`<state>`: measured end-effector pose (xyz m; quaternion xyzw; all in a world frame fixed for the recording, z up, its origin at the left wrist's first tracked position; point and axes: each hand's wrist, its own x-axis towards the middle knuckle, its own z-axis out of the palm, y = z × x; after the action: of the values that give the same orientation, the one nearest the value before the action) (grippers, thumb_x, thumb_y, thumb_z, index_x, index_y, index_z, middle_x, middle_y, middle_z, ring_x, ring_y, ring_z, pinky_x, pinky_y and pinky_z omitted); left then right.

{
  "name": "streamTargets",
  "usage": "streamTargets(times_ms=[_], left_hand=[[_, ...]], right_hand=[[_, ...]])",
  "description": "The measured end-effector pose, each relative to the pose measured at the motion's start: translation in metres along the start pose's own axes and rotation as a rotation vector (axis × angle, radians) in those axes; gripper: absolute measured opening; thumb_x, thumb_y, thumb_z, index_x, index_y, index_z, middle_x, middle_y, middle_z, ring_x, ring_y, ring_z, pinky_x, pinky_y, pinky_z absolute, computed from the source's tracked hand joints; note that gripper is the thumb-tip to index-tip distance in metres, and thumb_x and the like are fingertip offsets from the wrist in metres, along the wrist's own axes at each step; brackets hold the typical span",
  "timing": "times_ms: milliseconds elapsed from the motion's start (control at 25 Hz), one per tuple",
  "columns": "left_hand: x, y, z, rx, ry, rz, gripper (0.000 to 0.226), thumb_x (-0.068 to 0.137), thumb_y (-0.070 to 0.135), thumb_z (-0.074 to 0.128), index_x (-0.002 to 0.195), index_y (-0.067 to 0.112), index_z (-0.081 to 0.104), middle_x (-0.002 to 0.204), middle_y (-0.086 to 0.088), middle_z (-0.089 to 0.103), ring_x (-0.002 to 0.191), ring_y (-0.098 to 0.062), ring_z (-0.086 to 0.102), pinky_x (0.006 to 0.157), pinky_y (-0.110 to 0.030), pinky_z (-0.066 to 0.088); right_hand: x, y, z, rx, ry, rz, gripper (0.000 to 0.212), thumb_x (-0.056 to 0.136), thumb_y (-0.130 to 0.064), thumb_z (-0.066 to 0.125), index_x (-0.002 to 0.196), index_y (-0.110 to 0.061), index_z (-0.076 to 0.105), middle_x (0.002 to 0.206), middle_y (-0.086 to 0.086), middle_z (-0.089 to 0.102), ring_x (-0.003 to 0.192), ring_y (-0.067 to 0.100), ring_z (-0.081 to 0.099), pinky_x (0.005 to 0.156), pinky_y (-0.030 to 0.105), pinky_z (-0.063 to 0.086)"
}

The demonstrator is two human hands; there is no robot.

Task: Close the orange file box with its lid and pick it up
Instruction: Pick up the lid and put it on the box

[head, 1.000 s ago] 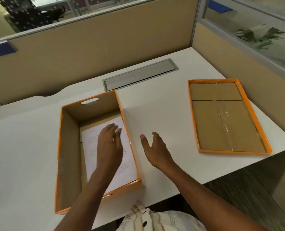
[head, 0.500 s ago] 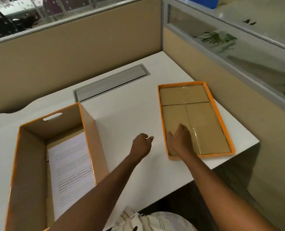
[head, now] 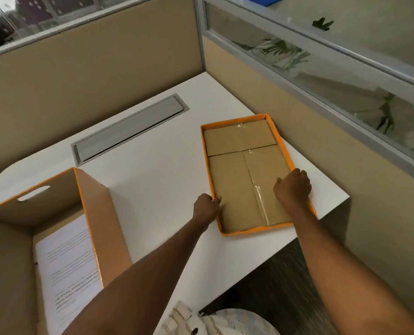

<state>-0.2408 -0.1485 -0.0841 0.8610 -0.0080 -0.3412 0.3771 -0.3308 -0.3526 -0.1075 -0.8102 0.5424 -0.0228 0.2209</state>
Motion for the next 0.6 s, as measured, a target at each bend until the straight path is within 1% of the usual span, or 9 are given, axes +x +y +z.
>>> streamTargets(times_ms=[40,80,160,240,360,440,480,520,600], left_hand=[[0.002,0.0,0.001,-0.021,0.001,-0.012,0.021,0.091,0.03,0.056,0.087,0.01,0.052,0.1,-0.017,0.062,0.099,-0.039,0.065,0.087,-0.05,0.054],[0.003,0.0,0.0,-0.045,-0.005,-0.029,0.023,0.09,0.028,0.058,0.098,0.007,0.054,0.103,-0.016,0.06,0.101,-0.039,0.065,0.087,-0.05,0.055],[0.006,-0.002,-0.001,-0.083,-0.039,-0.067,0.04,0.09,0.023,0.061,0.121,0.0,0.051,0.114,-0.019,0.059,0.103,-0.038,0.064,0.086,-0.049,0.056],[0.009,-0.004,-0.002,-0.08,-0.079,-0.077,0.042,0.09,0.018,0.059,0.125,-0.003,0.05,0.117,-0.022,0.06,0.098,-0.035,0.065,0.085,-0.048,0.057],[0.011,-0.006,-0.003,-0.075,-0.06,-0.025,0.027,0.092,0.013,0.054,0.112,-0.003,0.062,0.098,-0.016,0.062,0.083,-0.029,0.058,0.083,-0.047,0.056],[0.008,-0.008,-0.006,-0.118,0.009,0.001,0.022,0.091,0.007,0.049,0.103,0.001,0.067,0.087,-0.009,0.06,0.079,-0.026,0.054,0.07,-0.038,0.05],[0.005,-0.01,-0.01,-0.153,0.048,-0.007,0.022,0.09,0.003,0.048,0.097,0.004,0.068,0.085,-0.007,0.059,0.077,-0.025,0.052,0.067,-0.034,0.044],[0.003,-0.012,-0.016,-0.199,0.082,-0.023,0.022,0.087,-0.001,0.046,0.087,0.008,0.067,0.083,-0.008,0.057,0.077,-0.026,0.049,0.068,-0.033,0.04],[0.002,-0.02,-0.03,-0.277,0.125,-0.057,0.027,0.082,-0.006,0.043,0.067,0.011,0.058,0.084,-0.01,0.052,0.079,-0.025,0.045,0.07,-0.034,0.038]], right_hand=[[0.001,-0.001,0.0,0.01,-0.011,0.018,0.059,0.089,-0.029,0.055,0.133,0.005,0.034,0.137,0.025,0.042,0.124,0.041,0.043,0.104,0.052,0.036],[0.002,-0.001,0.001,0.016,-0.017,0.029,0.057,0.089,-0.029,0.055,0.131,0.004,0.034,0.134,0.025,0.045,0.12,0.041,0.046,0.1,0.052,0.039],[0.002,-0.002,0.003,0.01,-0.016,0.043,0.056,0.089,-0.029,0.055,0.13,0.003,0.035,0.132,0.024,0.046,0.118,0.041,0.047,0.096,0.052,0.04],[0.003,-0.004,0.004,0.012,-0.009,0.06,0.054,0.09,-0.028,0.054,0.13,0.003,0.035,0.132,0.024,0.047,0.118,0.041,0.047,0.094,0.052,0.04],[0.002,-0.009,0.001,0.033,0.005,0.08,0.048,0.09,-0.024,0.054,0.127,0.002,0.039,0.13,0.024,0.049,0.117,0.041,0.048,0.093,0.052,0.04],[0.001,-0.013,-0.007,0.042,0.007,0.075,0.044,0.09,-0.021,0.056,0.124,0.002,0.042,0.127,0.023,0.051,0.115,0.041,0.049,0.093,0.051,0.041],[0.0,-0.015,-0.012,0.071,-0.002,0.069,0.041,0.089,-0.019,0.057,0.122,0.002,0.044,0.125,0.023,0.053,0.114,0.041,0.051,0.092,0.051,0.042],[-0.001,-0.019,-0.019,0.115,-0.02,0.054,0.039,0.088,-0.019,0.059,0.118,0.002,0.047,0.122,0.023,0.055,0.113,0.042,0.052,0.092,0.05,0.044],[-0.005,-0.03,-0.037,0.183,-0.079,-0.01,0.035,0.087,-0.025,0.06,0.109,0.002,0.052,0.115,0.023,0.058,0.109,0.043,0.054,0.088,0.046,0.046]])
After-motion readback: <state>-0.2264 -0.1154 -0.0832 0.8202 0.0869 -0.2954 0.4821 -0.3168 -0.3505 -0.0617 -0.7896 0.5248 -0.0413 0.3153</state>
